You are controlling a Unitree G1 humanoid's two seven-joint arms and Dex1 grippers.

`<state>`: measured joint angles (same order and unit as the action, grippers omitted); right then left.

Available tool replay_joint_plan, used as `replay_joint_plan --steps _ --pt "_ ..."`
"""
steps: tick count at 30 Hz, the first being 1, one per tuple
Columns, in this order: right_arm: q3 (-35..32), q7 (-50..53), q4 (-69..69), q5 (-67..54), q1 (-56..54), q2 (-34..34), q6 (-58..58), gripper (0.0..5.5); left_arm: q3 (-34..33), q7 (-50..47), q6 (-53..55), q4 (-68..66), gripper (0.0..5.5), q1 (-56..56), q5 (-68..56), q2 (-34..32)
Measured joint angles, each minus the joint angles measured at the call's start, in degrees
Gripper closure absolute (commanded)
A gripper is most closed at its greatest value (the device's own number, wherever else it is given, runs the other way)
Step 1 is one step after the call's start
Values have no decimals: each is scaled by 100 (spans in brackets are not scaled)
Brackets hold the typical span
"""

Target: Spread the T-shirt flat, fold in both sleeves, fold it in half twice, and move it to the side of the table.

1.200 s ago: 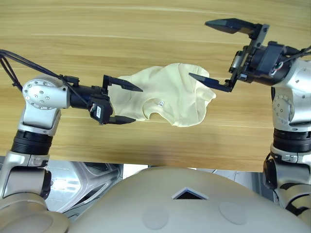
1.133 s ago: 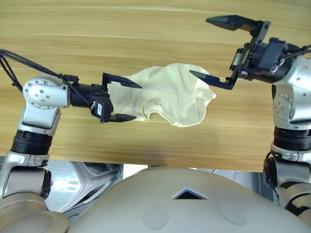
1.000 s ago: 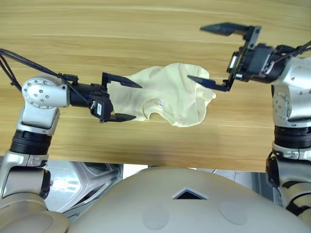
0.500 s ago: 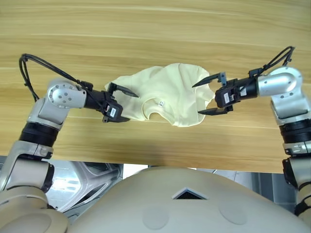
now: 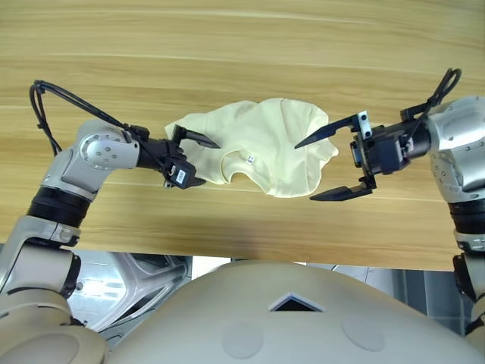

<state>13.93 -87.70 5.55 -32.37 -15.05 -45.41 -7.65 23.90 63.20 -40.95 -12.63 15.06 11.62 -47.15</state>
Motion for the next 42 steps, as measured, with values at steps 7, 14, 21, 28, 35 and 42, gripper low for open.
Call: replay_joint_plan --steps 7,14,21,28,35,42 --pt "380 -106 -960 690 -271 458 388 98 51 8 65 128 78 -51 -61 -31" --pt "644 38 -2135 1129 -1434 1426 1175 98 70 2 118 189 78 -56 -69 -37" --pt "917 391 -2851 2029 -1743 1785 1203 98 251 43 234 36 78 291 38 156" --pt "1371 148 -2810 3042 -1285 1229 -697 98 274 35 224 -59 78 424 85 211" --pt "1562 830 -3965 3912 -2005 1569 -1410 98 285 5 152 -333 78 663 245 353" --pt "1521 843 -4864 4001 -2522 1967 -1610 98 321 -46 94 -934 78 1186 385 604"
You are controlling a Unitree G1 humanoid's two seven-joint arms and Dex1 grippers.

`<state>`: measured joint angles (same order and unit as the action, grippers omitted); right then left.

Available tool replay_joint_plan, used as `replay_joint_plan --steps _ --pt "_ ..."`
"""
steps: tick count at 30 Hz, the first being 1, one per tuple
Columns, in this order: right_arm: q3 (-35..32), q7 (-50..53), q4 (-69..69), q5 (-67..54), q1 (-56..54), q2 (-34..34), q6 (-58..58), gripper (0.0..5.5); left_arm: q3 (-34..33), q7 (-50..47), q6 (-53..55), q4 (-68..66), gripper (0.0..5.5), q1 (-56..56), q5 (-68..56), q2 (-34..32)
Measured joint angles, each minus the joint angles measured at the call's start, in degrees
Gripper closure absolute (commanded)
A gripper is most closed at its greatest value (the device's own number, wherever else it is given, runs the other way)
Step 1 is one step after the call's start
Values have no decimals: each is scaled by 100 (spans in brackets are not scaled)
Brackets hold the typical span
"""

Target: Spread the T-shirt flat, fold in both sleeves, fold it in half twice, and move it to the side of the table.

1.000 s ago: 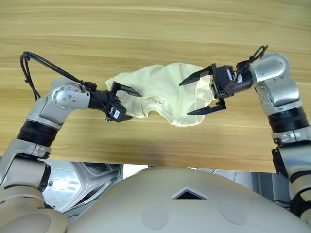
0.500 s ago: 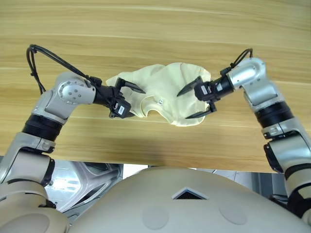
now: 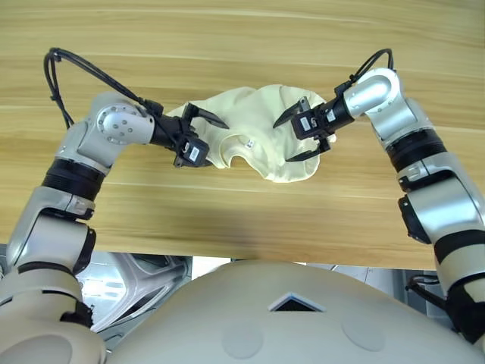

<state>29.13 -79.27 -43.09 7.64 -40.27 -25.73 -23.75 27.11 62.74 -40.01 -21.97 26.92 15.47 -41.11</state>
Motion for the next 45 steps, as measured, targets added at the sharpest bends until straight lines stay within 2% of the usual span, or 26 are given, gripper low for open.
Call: replay_joint_plan --steps 10,13,17,24,31,37,45 --pt "-609 -405 442 -658 -45 -175 187 98 -197 24 1 -159 78 249 -462 75" --pt "-870 -756 1020 -1228 -23 -265 665 98 -233 24 -7 -185 78 241 -527 100" --pt "-902 -1139 1844 -1798 288 -267 1334 98 -236 25 -18 -157 78 220 -579 118" --pt "-478 -1266 2694 -2253 852 -1 2268 98 -227 34 -5 5 78 144 -617 135" --pt "78 -1276 3055 -2849 903 -60 3116 98 -156 73 18 108 78 45 -661 190" --pt "873 -1300 2999 -2952 896 -642 3035 98 -123 144 112 252 78 13 -682 190" --pt "958 -1308 2448 -2745 770 -617 2603 98 -118 132 136 251 78 0 -680 194"
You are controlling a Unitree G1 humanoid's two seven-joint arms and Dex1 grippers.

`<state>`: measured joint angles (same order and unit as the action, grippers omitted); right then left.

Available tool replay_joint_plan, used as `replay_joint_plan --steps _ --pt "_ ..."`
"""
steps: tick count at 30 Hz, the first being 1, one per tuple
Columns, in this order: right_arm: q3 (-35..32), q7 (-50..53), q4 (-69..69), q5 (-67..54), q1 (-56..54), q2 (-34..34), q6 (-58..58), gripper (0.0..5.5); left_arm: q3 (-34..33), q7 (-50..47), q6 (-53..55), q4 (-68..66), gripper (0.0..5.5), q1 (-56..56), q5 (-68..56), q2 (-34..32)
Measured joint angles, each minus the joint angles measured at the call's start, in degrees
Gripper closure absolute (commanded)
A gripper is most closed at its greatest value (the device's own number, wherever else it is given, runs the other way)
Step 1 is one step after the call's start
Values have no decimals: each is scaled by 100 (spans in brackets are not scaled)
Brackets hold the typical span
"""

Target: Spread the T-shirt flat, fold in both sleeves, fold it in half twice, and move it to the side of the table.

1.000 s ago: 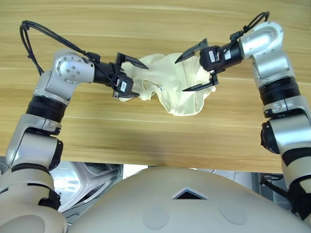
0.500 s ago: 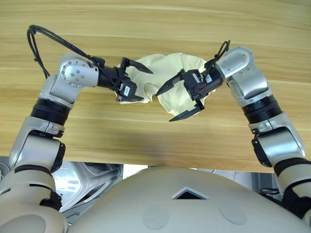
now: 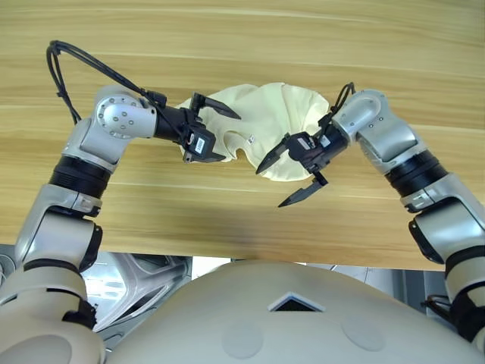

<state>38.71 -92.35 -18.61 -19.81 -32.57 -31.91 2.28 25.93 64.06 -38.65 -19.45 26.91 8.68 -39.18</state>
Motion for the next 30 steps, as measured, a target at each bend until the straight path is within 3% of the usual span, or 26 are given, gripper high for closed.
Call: replay_joint_plan --steps 5,9,15,23,30 --pt "-335 1 77 75 7 6 -75 98 -36 -96 32 158 78 -134 -5 -5" --pt "-1047 55 631 -192 -36 -4 157 98 -331 131 446 948 78 -274 -953 -150" --pt "-1534 204 922 -299 -247 172 465 98 -511 696 995 1593 78 -345 -1789 -459" --pt "-2402 862 536 -333 -542 451 336 98 -1517 871 1216 1432 78 -129 -2697 -602" --pt "-3156 1082 1255 -838 -461 319 749 98 -2109 740 1514 1819 78 -624 -2923 -750"
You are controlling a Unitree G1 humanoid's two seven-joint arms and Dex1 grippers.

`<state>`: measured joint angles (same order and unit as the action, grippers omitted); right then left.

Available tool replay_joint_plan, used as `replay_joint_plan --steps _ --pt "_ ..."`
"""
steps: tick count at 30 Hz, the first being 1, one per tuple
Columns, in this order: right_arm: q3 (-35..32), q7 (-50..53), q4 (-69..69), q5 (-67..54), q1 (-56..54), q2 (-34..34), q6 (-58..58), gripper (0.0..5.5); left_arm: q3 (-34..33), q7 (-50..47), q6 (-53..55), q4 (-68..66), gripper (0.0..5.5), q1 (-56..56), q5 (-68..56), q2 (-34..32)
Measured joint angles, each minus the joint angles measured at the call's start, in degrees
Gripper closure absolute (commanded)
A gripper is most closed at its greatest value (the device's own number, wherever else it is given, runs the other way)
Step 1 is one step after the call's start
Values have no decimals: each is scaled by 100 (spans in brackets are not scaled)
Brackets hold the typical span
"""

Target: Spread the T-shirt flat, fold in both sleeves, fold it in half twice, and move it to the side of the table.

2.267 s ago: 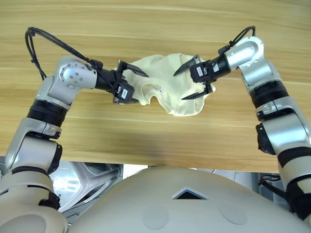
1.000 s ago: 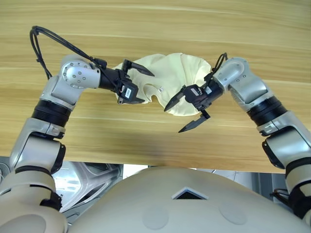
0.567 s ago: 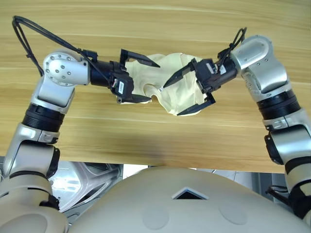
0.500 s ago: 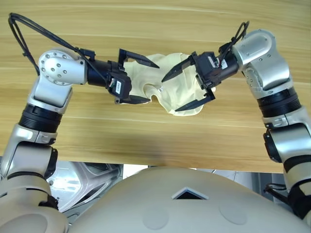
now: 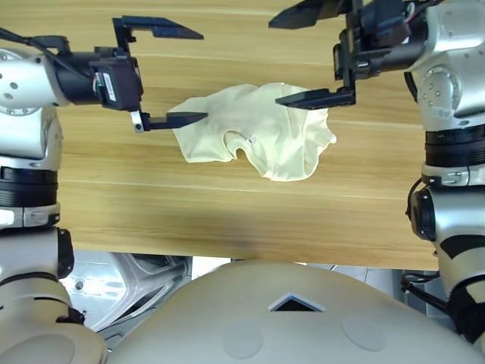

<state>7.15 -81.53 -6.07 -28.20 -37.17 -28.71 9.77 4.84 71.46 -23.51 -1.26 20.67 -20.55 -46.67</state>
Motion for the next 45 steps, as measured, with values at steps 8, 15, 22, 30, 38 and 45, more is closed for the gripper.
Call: replay_joint_plan --steps 8,15,22,30,38,45 --pt "-28 263 202 64 827 83 -144 98 -82 -310 -76 -33 78 -522 107 407" --pt "187 550 557 460 1447 172 -628 98 -55 -503 -389 369 78 -1243 288 637" --pt "349 914 554 698 1629 445 -931 98 -150 -1067 -708 239 78 -1635 530 883" --pt "471 1154 517 786 2042 577 -1292 98 -195 -1629 -893 240 78 -2182 685 1131" --pt "759 1280 585 908 2565 711 -1499 98 -82 -1767 -1148 440 78 -2954 790 1202" --pt "1134 1537 900 1009 3183 798 -1545 98 44 -1970 -1224 859 78 -3753 803 1251"
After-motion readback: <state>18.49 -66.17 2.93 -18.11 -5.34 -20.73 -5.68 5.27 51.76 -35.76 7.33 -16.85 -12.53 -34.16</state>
